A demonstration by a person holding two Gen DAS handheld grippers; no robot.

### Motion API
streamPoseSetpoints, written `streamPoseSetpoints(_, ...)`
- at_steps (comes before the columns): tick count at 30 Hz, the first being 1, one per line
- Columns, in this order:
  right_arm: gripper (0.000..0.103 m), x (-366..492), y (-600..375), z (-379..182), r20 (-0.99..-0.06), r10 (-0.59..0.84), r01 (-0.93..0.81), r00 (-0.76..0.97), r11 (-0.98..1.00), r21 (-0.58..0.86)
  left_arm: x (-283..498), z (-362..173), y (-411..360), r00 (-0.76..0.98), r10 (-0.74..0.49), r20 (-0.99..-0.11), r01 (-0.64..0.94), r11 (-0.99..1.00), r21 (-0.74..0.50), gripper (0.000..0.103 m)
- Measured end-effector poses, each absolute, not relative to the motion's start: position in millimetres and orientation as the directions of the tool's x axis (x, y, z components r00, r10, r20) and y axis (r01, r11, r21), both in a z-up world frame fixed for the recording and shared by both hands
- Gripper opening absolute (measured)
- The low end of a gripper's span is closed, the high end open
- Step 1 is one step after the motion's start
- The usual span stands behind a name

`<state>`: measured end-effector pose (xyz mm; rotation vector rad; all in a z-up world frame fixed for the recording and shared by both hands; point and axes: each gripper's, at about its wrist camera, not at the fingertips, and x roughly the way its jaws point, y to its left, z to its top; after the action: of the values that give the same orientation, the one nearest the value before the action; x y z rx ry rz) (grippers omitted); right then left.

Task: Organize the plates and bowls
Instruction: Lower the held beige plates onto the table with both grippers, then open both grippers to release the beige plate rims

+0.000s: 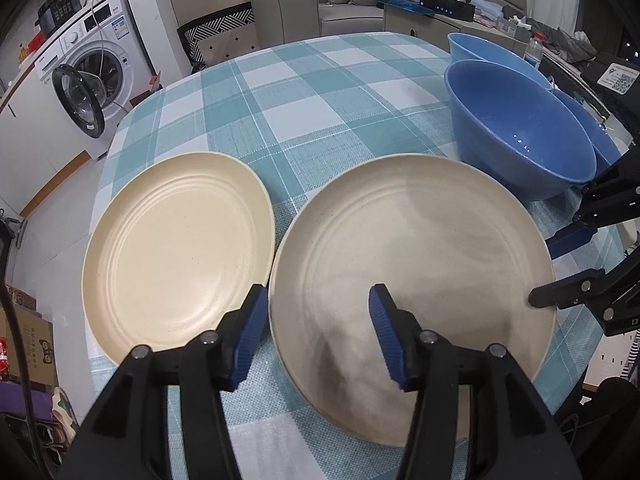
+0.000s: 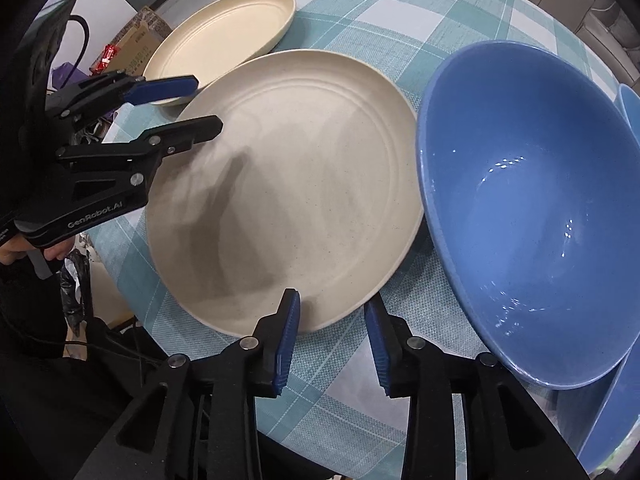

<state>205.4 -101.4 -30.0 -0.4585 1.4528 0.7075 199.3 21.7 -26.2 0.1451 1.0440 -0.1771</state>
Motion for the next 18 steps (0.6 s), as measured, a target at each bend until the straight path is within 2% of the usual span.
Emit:
streamPoseSetpoints(6, 0.045, 205.2, -103.7, -35.4, -0.985, 0.169, -0.678, -0.025, 0.722, 0.141, 199.1, -26.5, 28.5, 0.496, -0.088, -0.864, 0.193, 0.981, 0.010, 0.059)
streamPoseSetpoints(13, 0.051, 200.7, -110.9, -30.7, -0.982, 0.189, -0.671, -0.004, 0.727, 0.143, 194.1, -19.1, 36.8, 0.523, -0.129, -0.842, 0.175, 0.984, -0.042, 0.065)
streamPoseSetpoints(15, 0.056, 199.0, -114.8, -26.3, -0.979, 0.202, -0.671, 0.005, 0.727, 0.146, 192.1, -17.1, 39.7, 0.531, -0.135, -0.837, 0.168, 0.984, -0.052, 0.065)
streamPoseSetpoints(16, 0.058, 197.9, -116.9, -23.6, -0.977, 0.211, -0.671, 0.010, 0.726, 0.150, 191.9, -16.3, 40.9, 0.533, -0.134, -0.835, 0.164, 0.985, -0.054, 0.066)
streamPoseSetpoints(18, 0.068, 195.8, -120.0, -18.0, -0.973, 0.231, -0.673, 0.018, 0.723, 0.159, 190.4, -14.0, 43.8, 0.546, -0.124, -0.829, 0.146, 0.988, -0.052, 0.079)
